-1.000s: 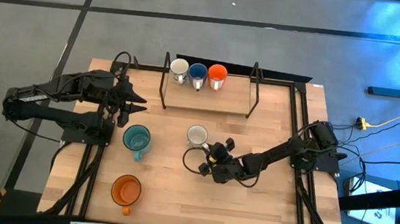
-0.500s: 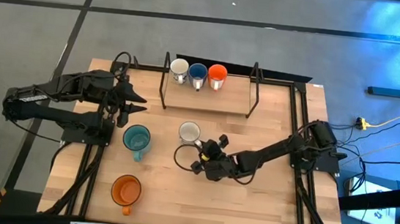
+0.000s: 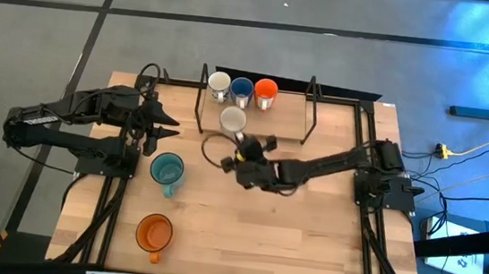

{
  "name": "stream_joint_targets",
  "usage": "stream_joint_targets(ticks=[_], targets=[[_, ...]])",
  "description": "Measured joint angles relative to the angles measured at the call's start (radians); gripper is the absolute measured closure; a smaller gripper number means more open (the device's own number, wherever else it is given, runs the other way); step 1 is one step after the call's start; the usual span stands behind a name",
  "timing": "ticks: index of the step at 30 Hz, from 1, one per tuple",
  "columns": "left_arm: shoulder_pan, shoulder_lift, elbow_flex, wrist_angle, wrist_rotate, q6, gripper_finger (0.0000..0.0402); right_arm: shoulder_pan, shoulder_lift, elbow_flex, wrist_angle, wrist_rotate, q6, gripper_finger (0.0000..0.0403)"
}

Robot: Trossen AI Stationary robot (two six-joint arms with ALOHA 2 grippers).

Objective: Place coffee mugs
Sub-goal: Put the white blue patterned mug on the shelf

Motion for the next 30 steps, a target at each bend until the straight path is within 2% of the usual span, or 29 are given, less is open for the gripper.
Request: stream_joint_targets(ticks=[4, 13, 21, 30], targets=[[0.0, 0.0, 0.0, 0.003, 0.0, -0.001, 0.0276, -0.041, 0.084, 0.129, -0.099, 0.0, 0.002, 0.0362], [0.0, 0.0, 0.0, 0.008, 0.0, -0.001, 0.0276, -0.095, 0.255, 0.37, -0.187, -0.025, 0.004, 0.0362], [0.0, 0.0, 0.0, 0.008, -0.001, -0.028, 0.0276, -0.149, 0.318, 0.422, -0.188, -0.067, 0.039, 0.0362], [0.0, 0.0, 0.0, 0.008, -0.024, -0.028, 0.0276, -0.149, 0.343, 0.423, -0.194, -0.113, 0.073, 0.0362]])
